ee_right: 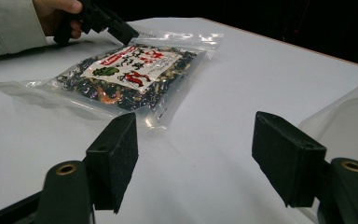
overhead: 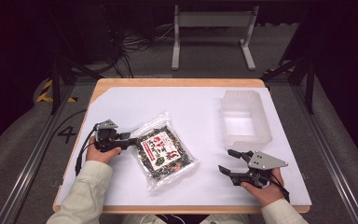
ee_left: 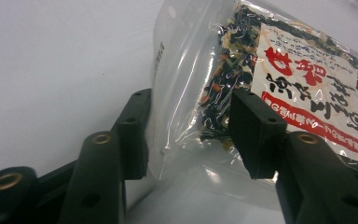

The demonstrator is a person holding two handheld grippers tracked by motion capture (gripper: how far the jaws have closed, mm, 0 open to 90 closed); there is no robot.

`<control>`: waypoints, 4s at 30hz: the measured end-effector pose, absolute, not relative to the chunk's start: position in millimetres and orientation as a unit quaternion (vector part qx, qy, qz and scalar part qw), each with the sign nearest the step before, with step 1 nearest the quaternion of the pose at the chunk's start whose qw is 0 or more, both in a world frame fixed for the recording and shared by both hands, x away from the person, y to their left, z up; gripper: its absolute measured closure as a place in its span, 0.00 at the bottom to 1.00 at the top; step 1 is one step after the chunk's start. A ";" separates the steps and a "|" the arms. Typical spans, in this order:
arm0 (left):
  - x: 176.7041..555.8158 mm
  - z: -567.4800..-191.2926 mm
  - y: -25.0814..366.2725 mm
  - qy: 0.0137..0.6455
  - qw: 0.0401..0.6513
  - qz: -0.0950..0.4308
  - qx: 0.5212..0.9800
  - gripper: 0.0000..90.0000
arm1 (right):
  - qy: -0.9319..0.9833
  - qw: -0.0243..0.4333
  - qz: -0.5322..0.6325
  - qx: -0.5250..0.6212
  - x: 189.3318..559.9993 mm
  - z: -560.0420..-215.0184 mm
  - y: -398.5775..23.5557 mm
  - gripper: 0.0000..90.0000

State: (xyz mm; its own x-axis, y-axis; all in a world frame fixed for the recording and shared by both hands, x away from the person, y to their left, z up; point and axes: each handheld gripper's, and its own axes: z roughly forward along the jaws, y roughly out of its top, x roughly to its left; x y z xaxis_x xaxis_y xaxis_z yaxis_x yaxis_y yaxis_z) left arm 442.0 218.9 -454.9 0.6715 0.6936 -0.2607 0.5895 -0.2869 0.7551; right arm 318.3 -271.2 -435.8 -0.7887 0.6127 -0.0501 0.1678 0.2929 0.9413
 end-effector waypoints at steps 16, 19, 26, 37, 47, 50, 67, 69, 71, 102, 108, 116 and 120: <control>440.5 -453.0 219.0 0.414 0.432 0.074 0.798 0.89 | 0.780 0.204 0.537 0.248 318.3 -435.9 -270.8 0.35; 441.1 -454.8 220.8 0.416 0.421 0.077 0.802 0.99 | 0.780 0.204 0.537 0.247 318.3 -435.8 -270.8 0.35; 438.4 -452.6 221.2 0.421 0.427 0.083 0.796 0.99 | 0.780 0.205 0.537 0.246 318.5 -435.6 -270.5 0.36; 435.8 -434.1 221.9 0.410 0.457 0.090 0.785 1.00 | 0.780 0.204 0.539 0.242 318.2 -433.8 -269.9 0.38; 421.7 -400.2 221.3 0.376 0.508 0.105 0.768 1.00 | 0.780 0.207 0.543 0.232 314.7 -423.6 -265.1 0.40; 416.1 -390.2 220.8 0.366 0.525 0.108 0.761 1.00 | 0.780 0.206 0.544 0.231 314.4 -420.9 -263.0 0.41; 380.8 -336.2 199.9 0.270 0.582 0.131 0.756 1.00 | 0.776 0.207 0.557 0.214 319.6 -398.6 -245.9 0.38; 376.1 -330.8 197.0 0.261 0.586 0.135 0.755 1.00 | 0.775 0.205 0.560 0.213 321.4 -395.3 -243.3 0.37; 371.5 -326.7 195.3 0.255 0.588 0.138 0.755 1.00 | 0.775 0.203 0.559 0.213 323.0 -392.1 -241.3 0.36; 326.9 -280.1 182.3 0.167 0.635 0.172 0.735 1.00 | 0.774 0.144 0.585 0.196 365.1 -359.5 -191.1 0.25; 325.9 -280.2 179.2 0.160 0.642 0.163 0.732 1.00 | 0.774 0.112 0.599 0.170 370.9 -356.2 -176.1 0.25; 326.7 -281.6 178.0 0.147 0.651 0.157 0.728 1.00 | 0.784 0.088 0.597 0.147 377.8 -361.9 -160.7 0.23; 326.2 -282.0 176.7 0.147 0.653 0.154 0.727 1.00 | 0.783 0.072 0.602 0.140 381.3 -365.4 -156.8 0.23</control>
State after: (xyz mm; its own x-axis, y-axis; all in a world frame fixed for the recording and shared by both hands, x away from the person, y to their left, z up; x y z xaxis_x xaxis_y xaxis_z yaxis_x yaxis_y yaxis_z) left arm 326.2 176.7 -282.0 0.9091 0.4154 0.0326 0.0123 -0.1049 0.9944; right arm 381.3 -156.8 -365.4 -0.9506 0.3055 0.0551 0.1315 0.2353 0.9630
